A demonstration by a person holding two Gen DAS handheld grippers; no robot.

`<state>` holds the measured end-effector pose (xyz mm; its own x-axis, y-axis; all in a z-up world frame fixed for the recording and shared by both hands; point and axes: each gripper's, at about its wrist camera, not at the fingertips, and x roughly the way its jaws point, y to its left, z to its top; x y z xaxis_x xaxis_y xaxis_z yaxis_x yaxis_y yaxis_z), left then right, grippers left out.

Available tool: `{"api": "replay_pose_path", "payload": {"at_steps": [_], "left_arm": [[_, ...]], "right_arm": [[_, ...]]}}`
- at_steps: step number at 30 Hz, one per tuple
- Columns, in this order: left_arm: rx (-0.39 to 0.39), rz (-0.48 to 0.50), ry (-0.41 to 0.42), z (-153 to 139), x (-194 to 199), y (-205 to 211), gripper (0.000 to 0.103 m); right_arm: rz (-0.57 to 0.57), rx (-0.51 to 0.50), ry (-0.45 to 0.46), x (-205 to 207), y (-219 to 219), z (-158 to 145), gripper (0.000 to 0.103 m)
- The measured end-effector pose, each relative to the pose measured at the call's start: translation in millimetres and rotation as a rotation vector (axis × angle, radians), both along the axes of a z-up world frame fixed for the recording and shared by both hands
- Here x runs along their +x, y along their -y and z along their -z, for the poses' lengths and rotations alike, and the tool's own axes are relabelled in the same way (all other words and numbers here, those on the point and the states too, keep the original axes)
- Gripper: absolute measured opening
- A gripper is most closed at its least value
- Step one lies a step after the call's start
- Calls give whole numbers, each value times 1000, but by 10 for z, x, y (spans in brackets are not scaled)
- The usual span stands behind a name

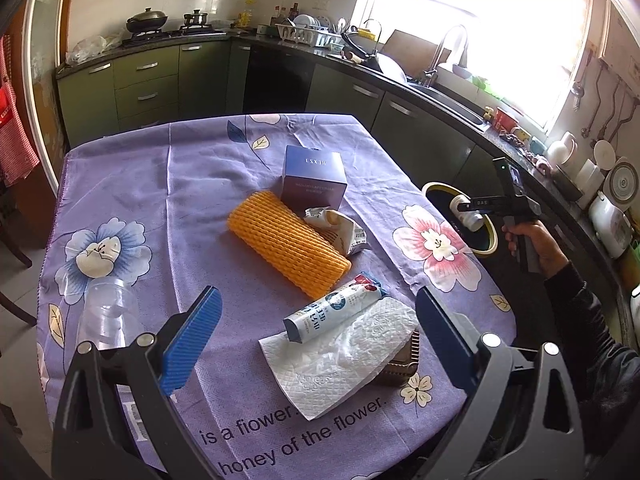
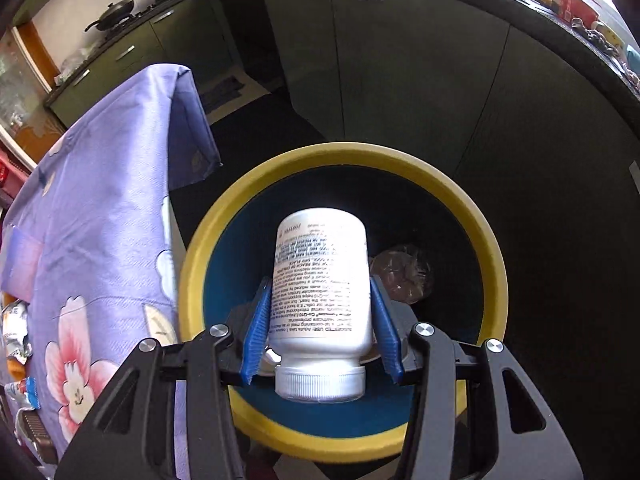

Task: Collect trash
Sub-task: 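Carry the lotion bottle over the trash bin and open the right gripper, then grasp the white paper tissue on the table with the left gripper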

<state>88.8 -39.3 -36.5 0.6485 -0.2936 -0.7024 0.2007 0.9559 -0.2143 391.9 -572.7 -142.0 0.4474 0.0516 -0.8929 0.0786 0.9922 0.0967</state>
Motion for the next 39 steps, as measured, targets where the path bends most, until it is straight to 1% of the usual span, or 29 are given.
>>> {"api": "replay_pose_path", "payload": {"at_steps": [2,6,15,20,26,29,30,31,35,39], "left_arm": [[0,9,-4,6,5,23,93],[4,37,-6,22,-3,68,93],[7,105,-26,143,-80,185,93],[14,144,-59,303,-138,270,93],[38,188,-96,565,-157,403,93],[33,194,-123,687,-123,400,92],[33,192,-131,719,-114,391,91],[32,192,-138,745,-106,383,88],[36,207,-165,838,-87,364,73],[57,226,-181,916,-80,347,66]], "right_arm": [[23,-29,19,43,53,-13,69],[11,39,60,-98,44,-161,69],[-56,131,157,-945,-378,-446,69],[-100,150,183,-1183,-597,-501,69],[-154,134,200,-1287,-863,-578,69],[-173,140,203,-1347,-941,-591,69],[-178,141,202,-1351,-961,-585,69],[-181,141,202,-1359,-982,-582,69],[-196,142,198,-1362,-1044,-551,69],[-204,147,195,-1363,-1059,-546,69]]}}
